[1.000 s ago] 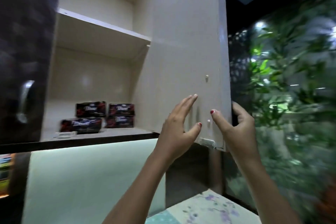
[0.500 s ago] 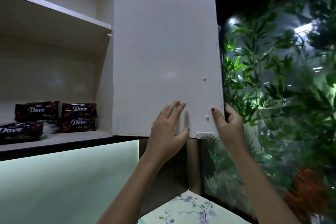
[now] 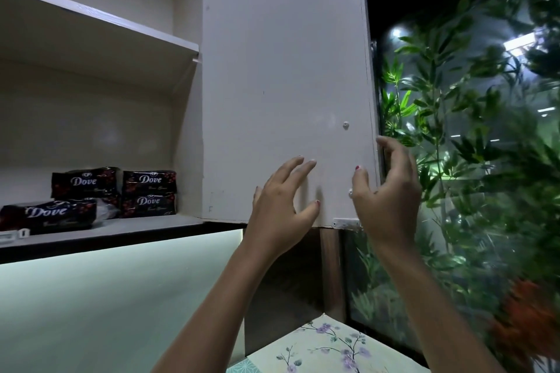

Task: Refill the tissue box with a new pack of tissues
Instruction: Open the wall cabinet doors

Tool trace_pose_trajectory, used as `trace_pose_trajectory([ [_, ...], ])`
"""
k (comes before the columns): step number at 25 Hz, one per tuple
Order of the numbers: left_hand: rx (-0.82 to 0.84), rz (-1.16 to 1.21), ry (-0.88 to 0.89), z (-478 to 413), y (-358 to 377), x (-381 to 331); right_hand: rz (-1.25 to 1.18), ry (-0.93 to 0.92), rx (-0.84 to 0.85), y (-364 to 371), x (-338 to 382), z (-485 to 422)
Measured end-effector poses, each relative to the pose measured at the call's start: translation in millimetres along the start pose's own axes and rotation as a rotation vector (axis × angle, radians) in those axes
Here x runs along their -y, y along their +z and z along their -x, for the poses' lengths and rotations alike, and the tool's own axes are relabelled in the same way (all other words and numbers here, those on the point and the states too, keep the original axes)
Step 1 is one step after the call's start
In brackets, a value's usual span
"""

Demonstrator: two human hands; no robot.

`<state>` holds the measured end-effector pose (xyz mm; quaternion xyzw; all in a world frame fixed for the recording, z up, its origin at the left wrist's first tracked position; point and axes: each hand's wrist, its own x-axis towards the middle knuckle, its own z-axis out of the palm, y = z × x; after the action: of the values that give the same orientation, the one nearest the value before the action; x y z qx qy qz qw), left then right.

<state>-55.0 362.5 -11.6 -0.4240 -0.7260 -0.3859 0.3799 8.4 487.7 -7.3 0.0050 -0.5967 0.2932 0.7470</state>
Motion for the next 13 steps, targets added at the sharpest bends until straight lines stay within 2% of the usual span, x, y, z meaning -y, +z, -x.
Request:
trace_pose_trajectory([
  [2, -0.056, -0.03, 0.033, 6, -26, -1, 0.092, -0.172, 0.0, 6, 24, 9],
  [4, -0.17, -0.038, 0.05, 15, -63, 0, 0.029, -0.231, 0.067, 19, 50, 24],
  [8, -0.343, -0.138, 0.02, 50, -158, 28, -0.276, -0.075, 0.202, 63, 116, 69],
  [10, -0.349, -0.284, -0.029, 71, -208, 49, -0.416, 0.049, 0.26, 94, 152, 91],
  [13, -0.32, -0.493, -0.134, 104, -279, 78, -0.572, 0.166, 0.459, 148, 208, 125],
])
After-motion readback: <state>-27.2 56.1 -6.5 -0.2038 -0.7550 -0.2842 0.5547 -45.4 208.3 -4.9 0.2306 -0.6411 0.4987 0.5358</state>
